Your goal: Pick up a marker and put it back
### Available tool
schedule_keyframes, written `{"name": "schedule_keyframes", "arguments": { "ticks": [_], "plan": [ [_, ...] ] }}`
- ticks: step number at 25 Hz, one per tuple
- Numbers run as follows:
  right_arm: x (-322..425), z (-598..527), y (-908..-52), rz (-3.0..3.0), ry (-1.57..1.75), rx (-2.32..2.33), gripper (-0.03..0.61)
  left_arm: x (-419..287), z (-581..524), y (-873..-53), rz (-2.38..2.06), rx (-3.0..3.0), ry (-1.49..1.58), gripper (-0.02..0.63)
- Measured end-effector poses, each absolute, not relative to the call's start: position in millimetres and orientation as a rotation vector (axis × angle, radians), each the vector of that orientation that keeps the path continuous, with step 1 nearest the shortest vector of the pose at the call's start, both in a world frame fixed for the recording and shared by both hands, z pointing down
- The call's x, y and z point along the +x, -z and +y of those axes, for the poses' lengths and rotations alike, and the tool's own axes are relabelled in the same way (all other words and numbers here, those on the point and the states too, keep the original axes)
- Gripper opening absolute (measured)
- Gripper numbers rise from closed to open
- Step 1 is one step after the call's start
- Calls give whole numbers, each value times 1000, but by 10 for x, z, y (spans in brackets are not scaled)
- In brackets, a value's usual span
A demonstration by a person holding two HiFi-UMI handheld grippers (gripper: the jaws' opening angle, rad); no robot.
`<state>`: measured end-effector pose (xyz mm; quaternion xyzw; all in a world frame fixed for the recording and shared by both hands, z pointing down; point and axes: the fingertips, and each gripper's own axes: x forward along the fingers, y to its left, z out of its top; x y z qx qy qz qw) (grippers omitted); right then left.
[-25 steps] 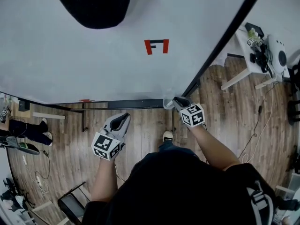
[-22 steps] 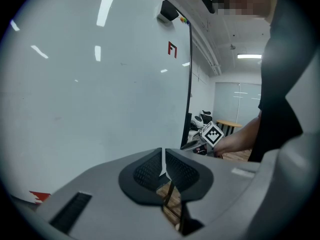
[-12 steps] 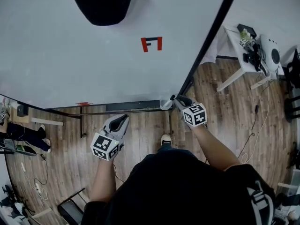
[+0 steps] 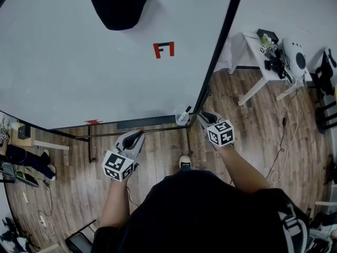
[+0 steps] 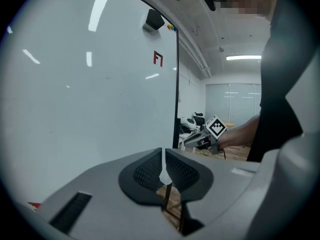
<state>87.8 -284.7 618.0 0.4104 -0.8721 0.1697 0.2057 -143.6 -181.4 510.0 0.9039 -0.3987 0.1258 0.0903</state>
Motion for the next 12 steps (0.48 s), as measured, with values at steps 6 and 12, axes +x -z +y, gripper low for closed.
{"name": "schedule_keyframes", "arguments": {
  "ticks": [6, 12],
  "plan": [
    [913, -2692, -6038, -2441, -465, 1173, 87, -1436, -1737, -5055, -1170, 2703, -366, 32],
    [922, -2538, -5937, -2455, -455, 1196, 86, -1415, -1646, -5015, -1156, 2721, -358, 32]
  ]
}}
